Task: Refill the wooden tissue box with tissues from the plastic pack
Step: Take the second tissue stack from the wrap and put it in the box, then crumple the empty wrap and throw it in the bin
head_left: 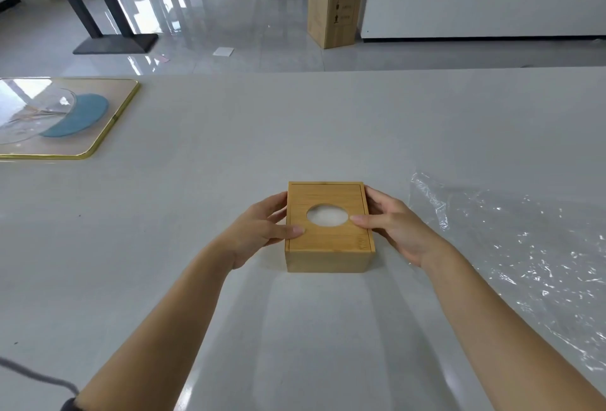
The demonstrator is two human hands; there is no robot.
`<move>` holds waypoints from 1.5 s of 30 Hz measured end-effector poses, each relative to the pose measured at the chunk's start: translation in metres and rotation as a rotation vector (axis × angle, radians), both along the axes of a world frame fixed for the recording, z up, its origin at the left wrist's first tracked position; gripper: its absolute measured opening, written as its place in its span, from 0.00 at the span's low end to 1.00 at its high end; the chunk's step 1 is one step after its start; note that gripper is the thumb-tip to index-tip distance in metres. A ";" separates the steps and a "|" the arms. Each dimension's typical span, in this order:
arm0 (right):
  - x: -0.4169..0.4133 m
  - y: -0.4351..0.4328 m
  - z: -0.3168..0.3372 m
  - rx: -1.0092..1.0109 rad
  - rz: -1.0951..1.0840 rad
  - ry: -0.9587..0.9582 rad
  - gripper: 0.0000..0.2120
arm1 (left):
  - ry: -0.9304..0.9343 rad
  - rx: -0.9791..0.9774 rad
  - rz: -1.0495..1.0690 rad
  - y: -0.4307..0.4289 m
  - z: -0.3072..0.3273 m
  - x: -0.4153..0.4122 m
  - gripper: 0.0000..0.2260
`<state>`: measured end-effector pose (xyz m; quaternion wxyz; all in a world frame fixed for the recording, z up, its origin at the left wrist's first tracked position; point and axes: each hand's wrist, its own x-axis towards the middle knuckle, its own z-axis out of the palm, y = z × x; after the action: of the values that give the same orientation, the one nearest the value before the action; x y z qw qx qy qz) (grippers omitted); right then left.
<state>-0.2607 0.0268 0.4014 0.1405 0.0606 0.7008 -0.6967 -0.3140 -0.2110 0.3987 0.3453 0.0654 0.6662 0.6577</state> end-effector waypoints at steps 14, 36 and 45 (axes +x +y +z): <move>0.034 0.050 0.042 0.797 -0.348 0.240 0.29 | 0.703 -0.417 0.448 0.058 0.044 0.031 0.23; 0.144 0.218 -0.011 1.270 -0.510 -0.015 0.42 | 1.239 -0.805 -0.119 0.236 -0.004 0.096 0.37; 0.162 0.251 -0.032 1.228 -0.419 -0.284 0.47 | 0.940 -1.040 -0.247 0.263 -0.036 0.098 0.42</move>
<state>-0.0986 0.2778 0.3692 0.0332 0.3558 0.9187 -0.1684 -0.2162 0.0521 0.3625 0.0800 0.2442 0.9598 0.1127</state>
